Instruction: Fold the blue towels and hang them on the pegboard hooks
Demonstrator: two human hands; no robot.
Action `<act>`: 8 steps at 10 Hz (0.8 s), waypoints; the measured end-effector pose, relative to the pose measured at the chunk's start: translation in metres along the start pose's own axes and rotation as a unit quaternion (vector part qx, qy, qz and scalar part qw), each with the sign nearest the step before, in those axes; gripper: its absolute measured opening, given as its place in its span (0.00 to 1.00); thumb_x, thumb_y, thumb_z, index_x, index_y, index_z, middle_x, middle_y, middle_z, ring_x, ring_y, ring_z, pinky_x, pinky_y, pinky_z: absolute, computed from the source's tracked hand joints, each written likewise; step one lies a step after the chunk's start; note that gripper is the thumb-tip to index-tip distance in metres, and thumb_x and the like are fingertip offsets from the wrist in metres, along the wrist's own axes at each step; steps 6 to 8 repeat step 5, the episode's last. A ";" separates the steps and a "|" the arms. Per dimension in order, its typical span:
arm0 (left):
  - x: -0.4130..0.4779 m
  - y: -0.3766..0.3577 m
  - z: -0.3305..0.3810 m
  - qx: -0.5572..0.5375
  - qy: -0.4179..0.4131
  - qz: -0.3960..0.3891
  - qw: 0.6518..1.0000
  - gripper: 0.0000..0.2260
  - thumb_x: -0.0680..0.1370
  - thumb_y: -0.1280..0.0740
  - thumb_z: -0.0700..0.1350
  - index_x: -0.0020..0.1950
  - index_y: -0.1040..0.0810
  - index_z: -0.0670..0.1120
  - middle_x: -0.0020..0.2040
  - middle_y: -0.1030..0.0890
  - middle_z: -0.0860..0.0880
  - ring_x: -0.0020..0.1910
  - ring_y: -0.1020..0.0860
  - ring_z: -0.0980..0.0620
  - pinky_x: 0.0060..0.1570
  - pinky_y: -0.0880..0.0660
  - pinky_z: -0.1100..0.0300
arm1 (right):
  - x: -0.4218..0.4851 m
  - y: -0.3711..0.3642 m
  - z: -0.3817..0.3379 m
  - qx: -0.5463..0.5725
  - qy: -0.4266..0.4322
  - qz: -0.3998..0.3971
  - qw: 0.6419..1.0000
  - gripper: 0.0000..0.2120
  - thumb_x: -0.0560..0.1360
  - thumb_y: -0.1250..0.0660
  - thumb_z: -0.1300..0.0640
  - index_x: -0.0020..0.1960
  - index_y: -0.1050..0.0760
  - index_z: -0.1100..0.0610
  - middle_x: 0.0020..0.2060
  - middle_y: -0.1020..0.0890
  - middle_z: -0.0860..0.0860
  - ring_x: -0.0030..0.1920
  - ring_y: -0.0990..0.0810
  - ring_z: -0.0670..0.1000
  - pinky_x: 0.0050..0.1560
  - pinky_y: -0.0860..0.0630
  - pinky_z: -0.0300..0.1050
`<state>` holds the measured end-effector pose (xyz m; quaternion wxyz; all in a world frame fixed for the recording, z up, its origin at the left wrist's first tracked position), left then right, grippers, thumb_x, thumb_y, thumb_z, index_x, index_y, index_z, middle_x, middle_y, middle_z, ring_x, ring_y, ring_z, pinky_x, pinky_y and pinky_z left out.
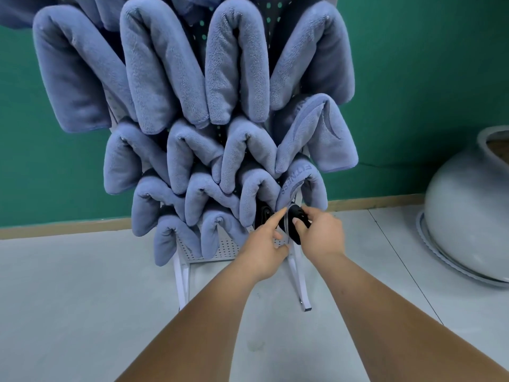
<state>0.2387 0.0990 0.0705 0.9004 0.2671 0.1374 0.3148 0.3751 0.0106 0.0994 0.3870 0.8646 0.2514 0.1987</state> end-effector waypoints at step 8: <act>-0.021 0.021 -0.015 0.035 0.036 -0.041 0.998 0.35 0.77 0.25 0.55 0.80 0.38 0.66 0.59 0.25 0.59 0.53 0.20 0.52 0.50 0.15 0.50 | -0.024 -0.019 0.026 -0.131 -0.063 -0.183 0.972 0.36 0.80 0.32 0.42 0.80 0.43 0.55 0.72 0.30 0.57 0.72 0.30 0.62 0.70 0.29 0.55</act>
Point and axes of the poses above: each hand's wrist, its own x-axis towards the middle knuckle, its own y-axis out of the back of the hand, z = x × y, the point moved 8 cm from there along x, towards the middle knuckle
